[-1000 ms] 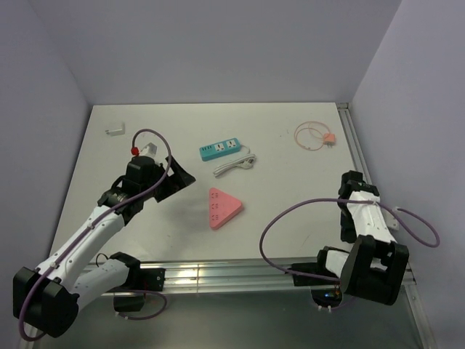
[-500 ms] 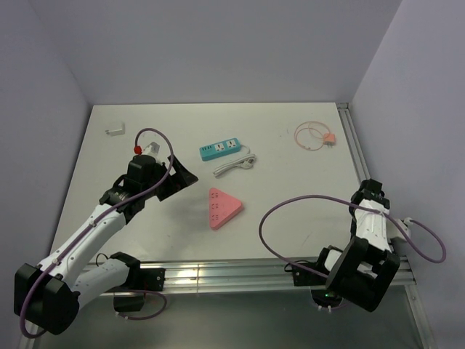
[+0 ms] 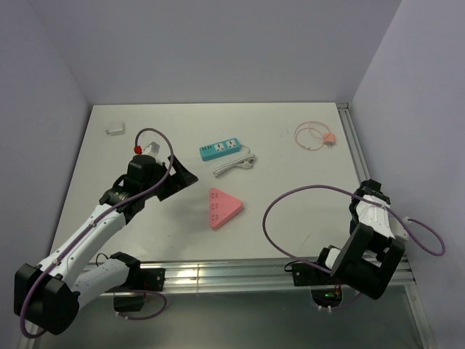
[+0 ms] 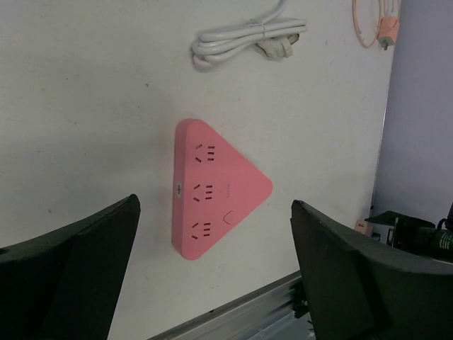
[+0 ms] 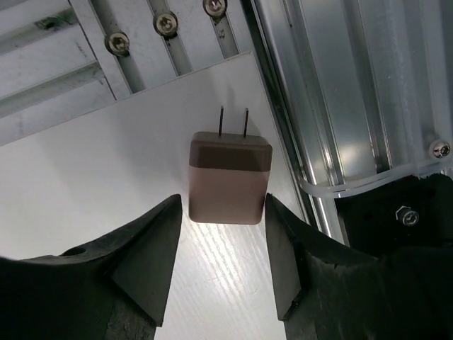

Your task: Insert the plug

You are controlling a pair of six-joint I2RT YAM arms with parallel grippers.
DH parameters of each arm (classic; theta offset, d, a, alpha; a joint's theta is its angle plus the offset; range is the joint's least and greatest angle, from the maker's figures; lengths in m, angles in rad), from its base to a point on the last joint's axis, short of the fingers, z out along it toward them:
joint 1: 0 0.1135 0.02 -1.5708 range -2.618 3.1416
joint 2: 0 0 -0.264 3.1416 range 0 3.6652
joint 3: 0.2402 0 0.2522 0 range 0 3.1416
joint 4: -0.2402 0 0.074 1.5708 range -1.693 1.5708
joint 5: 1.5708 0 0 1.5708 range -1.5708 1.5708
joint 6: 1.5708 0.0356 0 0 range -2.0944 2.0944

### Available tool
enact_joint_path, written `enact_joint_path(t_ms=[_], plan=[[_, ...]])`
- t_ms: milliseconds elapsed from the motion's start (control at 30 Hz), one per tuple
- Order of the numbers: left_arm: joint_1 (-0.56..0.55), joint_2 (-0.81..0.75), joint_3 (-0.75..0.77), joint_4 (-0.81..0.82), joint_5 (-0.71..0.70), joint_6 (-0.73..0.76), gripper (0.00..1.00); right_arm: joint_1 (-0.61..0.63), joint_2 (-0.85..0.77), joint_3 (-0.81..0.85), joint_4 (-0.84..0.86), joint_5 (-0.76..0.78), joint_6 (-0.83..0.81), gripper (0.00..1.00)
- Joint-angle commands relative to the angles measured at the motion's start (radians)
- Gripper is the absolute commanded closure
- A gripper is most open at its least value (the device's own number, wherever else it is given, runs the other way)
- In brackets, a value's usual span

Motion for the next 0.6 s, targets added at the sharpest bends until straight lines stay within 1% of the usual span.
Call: enact_joint_path(t_ms=[0, 67, 167, 267, 400, 433, 467, 500, 567], plan=[[-0.005, -0.018, 0.006, 0.041, 0.009, 0.022, 0.07, -0.008, 0.033, 0.031, -0.005, 0.029, 0.003, 0.43], [-0.005, -0.018, 0.004, 0.044, 0.009, 0.022, 0.07, -0.008, 0.041, 0.033, -0.005, 0.027, 0.0, 0.42], [-0.005, -0.017, 0.001, 0.052, 0.012, 0.02, 0.07, -0.008, 0.03, 0.027, 0.001, 0.023, -0.006, 0.37], [-0.005, -0.011, -0.005, 0.061, 0.015, 0.019, 0.07, -0.008, 0.018, 0.022, 0.007, 0.027, -0.005, 0.36], [-0.005, 0.002, -0.008, 0.066, 0.019, 0.019, 0.07, -0.01, 0.041, 0.03, -0.004, 0.023, 0.003, 0.44], [-0.005, 0.003, -0.008, 0.066, 0.017, 0.019, 0.07, -0.01, 0.046, 0.033, -0.01, 0.026, 0.003, 0.51], [-0.005, 0.005, -0.008, 0.064, 0.016, 0.02, 0.07, -0.01, 0.049, 0.036, -0.013, 0.026, 0.006, 0.54], [-0.005, 0.005, -0.003, 0.059, 0.012, 0.024, 0.07, -0.01, 0.049, 0.033, -0.008, 0.024, 0.003, 0.55], [-0.003, 0.006, 0.0, 0.055, 0.008, 0.025, 0.07, -0.011, 0.041, 0.028, -0.004, 0.021, 0.0, 0.64]])
